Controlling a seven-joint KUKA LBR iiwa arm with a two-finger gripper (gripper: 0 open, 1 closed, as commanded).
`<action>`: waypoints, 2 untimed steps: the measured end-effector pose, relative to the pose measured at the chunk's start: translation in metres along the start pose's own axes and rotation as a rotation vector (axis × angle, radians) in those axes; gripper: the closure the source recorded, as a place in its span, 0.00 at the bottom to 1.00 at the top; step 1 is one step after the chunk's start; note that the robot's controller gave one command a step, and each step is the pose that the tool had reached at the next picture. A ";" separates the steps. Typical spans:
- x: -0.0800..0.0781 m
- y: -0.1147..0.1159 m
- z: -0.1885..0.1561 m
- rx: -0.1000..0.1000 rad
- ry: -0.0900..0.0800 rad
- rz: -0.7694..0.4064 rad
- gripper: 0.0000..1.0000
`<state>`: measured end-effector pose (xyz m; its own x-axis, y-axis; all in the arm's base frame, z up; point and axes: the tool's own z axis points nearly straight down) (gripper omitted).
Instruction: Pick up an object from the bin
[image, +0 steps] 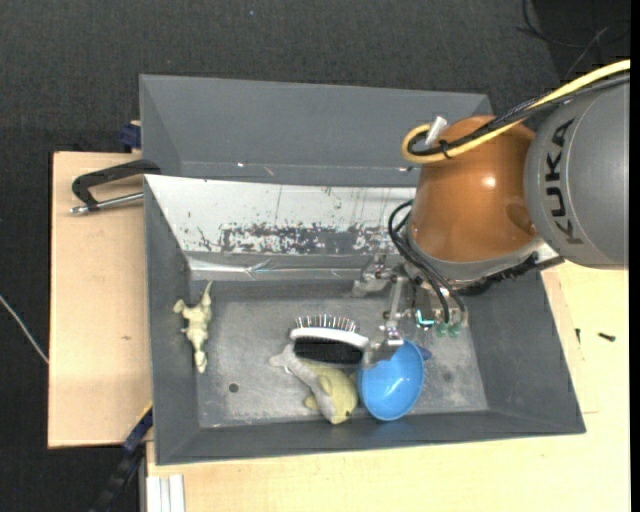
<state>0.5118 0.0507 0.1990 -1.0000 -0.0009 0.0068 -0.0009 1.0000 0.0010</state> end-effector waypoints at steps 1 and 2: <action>-0.023 0.001 0.113 0.000 -0.015 0.079 0.00; -0.022 0.000 0.116 0.001 -0.009 0.080 1.00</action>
Offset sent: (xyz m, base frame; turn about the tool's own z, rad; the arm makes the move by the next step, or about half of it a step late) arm 0.0205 0.0013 -0.1290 0.0793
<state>0.5326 0.0508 0.0830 -0.9969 0.0790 -0.0026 0.0791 0.9969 -0.0005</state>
